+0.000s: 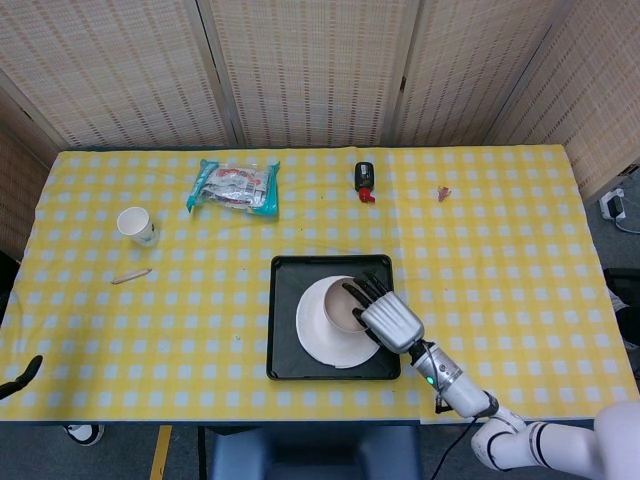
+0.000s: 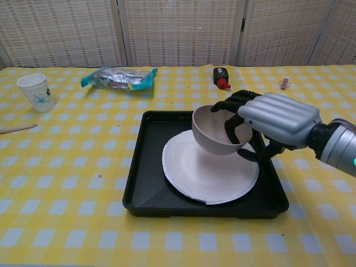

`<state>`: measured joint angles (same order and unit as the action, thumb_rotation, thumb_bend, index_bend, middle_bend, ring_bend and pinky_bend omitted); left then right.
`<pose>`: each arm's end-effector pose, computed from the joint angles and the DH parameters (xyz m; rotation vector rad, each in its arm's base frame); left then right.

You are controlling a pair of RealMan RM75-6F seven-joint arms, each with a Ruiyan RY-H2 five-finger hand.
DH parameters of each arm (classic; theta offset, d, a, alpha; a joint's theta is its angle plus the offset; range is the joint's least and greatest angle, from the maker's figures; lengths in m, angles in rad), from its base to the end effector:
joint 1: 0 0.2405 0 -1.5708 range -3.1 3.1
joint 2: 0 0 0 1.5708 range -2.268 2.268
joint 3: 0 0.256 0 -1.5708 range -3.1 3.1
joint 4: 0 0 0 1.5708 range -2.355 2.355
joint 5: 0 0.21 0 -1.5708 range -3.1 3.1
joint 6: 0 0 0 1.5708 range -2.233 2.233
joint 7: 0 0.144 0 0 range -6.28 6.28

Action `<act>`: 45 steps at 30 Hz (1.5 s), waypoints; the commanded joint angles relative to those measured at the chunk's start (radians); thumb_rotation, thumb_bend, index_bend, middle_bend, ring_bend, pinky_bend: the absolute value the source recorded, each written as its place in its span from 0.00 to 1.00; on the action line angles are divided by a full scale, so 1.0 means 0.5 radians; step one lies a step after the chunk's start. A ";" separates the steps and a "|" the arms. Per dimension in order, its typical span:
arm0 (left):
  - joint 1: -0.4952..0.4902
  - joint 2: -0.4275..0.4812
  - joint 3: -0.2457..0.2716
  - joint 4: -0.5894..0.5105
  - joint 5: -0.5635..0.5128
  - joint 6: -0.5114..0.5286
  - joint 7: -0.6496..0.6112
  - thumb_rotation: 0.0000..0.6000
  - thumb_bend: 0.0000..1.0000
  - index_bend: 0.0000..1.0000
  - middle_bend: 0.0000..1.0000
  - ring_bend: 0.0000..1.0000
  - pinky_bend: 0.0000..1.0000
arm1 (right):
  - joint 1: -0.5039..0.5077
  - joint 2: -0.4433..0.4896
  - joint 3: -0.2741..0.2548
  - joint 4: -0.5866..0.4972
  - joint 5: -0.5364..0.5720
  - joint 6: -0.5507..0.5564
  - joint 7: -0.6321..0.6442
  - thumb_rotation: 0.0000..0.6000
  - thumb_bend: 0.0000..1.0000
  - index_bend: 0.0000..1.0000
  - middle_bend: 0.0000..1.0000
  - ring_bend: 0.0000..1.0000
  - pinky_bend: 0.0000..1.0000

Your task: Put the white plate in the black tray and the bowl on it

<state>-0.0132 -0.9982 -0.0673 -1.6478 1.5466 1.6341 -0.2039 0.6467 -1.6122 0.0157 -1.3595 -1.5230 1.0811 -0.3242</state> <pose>-0.3062 0.1609 0.2126 -1.2649 -0.8820 -1.0807 -0.1674 -0.2908 -0.0408 2.0942 -0.5879 0.9551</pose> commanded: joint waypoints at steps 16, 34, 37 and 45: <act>0.004 0.021 -0.018 0.014 -0.041 -0.007 -0.058 1.00 0.31 0.00 0.00 0.00 0.01 | 0.024 -0.028 0.005 -0.013 0.050 -0.129 -0.081 1.00 0.52 0.61 0.10 0.09 0.00; 0.023 0.051 -0.014 0.007 -0.052 -0.002 -0.088 1.00 0.31 0.00 0.00 0.00 0.02 | -0.061 0.195 -0.063 -0.285 0.033 -0.058 -0.350 1.00 0.52 0.20 0.00 0.00 0.00; 0.027 0.049 -0.016 -0.001 -0.054 0.005 -0.070 1.00 0.31 0.00 0.00 0.00 0.02 | -0.120 0.309 -0.098 -0.461 0.031 0.005 -0.452 1.00 0.52 0.07 0.00 0.00 0.00; 0.000 0.009 0.011 -0.018 -0.003 -0.037 0.066 1.00 0.31 0.00 0.00 0.00 0.02 | -0.504 0.622 -0.166 -0.763 -0.183 0.702 -0.182 1.00 0.49 0.00 0.00 0.00 0.00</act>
<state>-0.0073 -0.9879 -0.0674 -1.6540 1.5383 1.6263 -0.1850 0.4965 -1.3806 -0.0468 -1.6795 -1.5666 1.2767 -0.4801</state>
